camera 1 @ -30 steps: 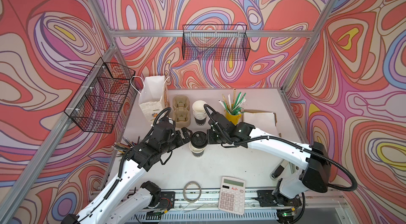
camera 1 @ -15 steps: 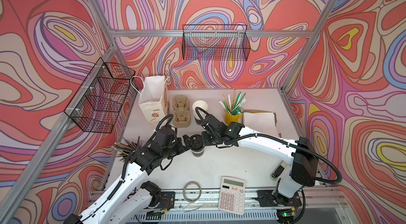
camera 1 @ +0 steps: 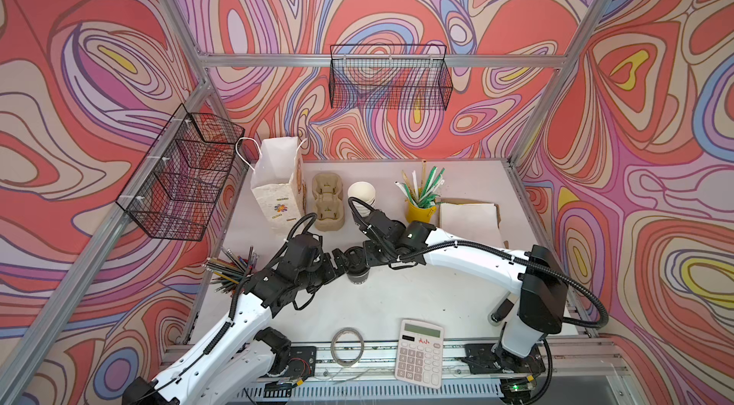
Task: Pack a coffee takeout order
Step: Close the lid on the coffee cup.
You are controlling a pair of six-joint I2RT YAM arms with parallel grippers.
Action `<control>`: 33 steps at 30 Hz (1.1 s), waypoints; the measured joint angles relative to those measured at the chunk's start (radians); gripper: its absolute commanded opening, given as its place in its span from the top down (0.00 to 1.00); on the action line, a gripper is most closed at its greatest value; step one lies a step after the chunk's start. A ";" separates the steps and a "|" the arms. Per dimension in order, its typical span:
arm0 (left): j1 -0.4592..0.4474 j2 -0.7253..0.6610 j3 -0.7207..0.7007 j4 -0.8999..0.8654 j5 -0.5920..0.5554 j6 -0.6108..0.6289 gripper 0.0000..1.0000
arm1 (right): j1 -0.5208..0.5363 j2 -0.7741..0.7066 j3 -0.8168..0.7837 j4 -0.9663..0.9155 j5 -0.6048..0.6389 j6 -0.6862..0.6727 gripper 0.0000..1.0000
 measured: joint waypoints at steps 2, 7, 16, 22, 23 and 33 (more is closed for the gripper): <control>0.000 0.000 -0.006 0.008 -0.002 -0.008 0.13 | 0.000 0.000 0.007 -0.013 0.010 -0.003 1.00; 0.000 0.001 -0.033 0.019 -0.007 -0.024 0.17 | 0.003 0.001 0.028 -0.027 0.019 -0.012 1.00; 0.000 0.038 -0.048 0.037 -0.014 -0.027 0.20 | 0.008 0.044 0.043 -0.031 0.032 -0.022 1.00; 0.000 0.039 -0.057 0.050 -0.015 -0.028 0.21 | 0.012 0.044 0.043 -0.034 0.046 -0.023 1.00; 0.000 0.042 -0.057 0.054 -0.015 -0.028 0.21 | 0.012 0.044 0.043 -0.036 0.050 -0.023 1.00; 0.000 0.060 -0.066 0.105 -0.011 -0.039 0.24 | 0.014 0.044 0.044 -0.042 0.067 -0.023 0.93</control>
